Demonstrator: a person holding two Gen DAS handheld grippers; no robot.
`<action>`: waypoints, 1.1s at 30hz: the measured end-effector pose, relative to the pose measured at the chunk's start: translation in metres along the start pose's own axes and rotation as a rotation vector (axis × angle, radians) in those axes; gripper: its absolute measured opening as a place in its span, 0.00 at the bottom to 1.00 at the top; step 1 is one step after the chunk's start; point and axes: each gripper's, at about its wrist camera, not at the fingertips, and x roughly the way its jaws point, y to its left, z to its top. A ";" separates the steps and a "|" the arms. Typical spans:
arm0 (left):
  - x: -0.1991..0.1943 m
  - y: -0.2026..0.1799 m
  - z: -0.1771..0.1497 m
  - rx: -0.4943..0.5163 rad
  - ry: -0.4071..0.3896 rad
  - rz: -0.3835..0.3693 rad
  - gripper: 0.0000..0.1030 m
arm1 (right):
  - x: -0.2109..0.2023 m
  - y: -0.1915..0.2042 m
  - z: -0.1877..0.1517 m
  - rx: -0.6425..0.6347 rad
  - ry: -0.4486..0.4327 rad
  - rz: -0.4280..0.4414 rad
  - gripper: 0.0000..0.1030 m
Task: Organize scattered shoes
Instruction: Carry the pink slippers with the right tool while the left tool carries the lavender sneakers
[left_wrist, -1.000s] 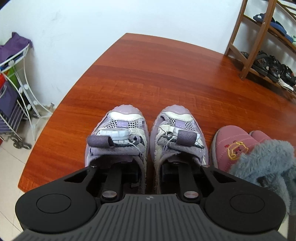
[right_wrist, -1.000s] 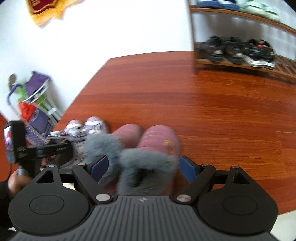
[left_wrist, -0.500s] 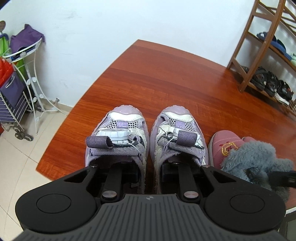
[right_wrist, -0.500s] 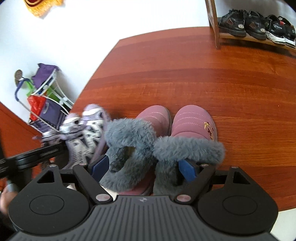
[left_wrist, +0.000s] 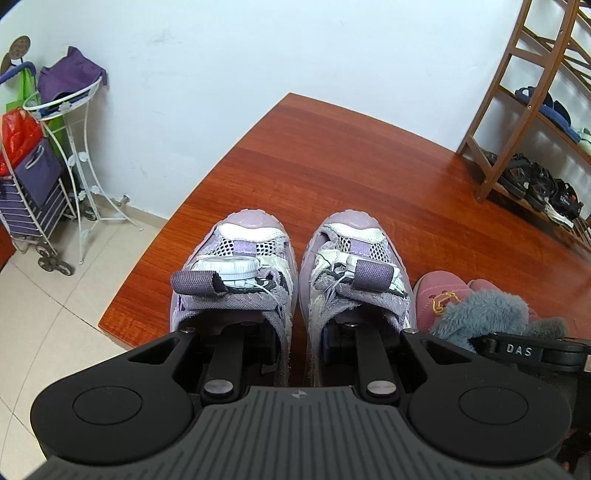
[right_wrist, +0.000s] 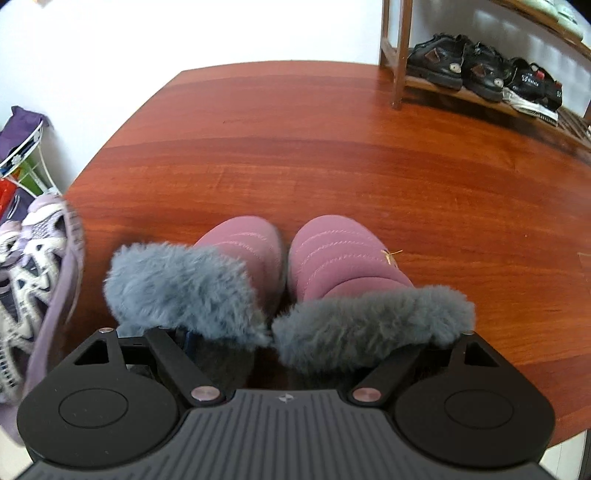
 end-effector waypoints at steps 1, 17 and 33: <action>0.000 0.000 0.000 0.000 0.000 0.002 0.22 | 0.002 0.000 0.000 -0.006 -0.010 -0.002 0.83; 0.004 -0.012 0.010 0.021 0.009 -0.011 0.22 | -0.001 -0.009 0.004 -0.034 -0.078 0.068 0.42; 0.008 -0.050 0.023 0.045 0.022 -0.053 0.22 | -0.041 -0.063 0.019 0.049 -0.112 0.128 0.39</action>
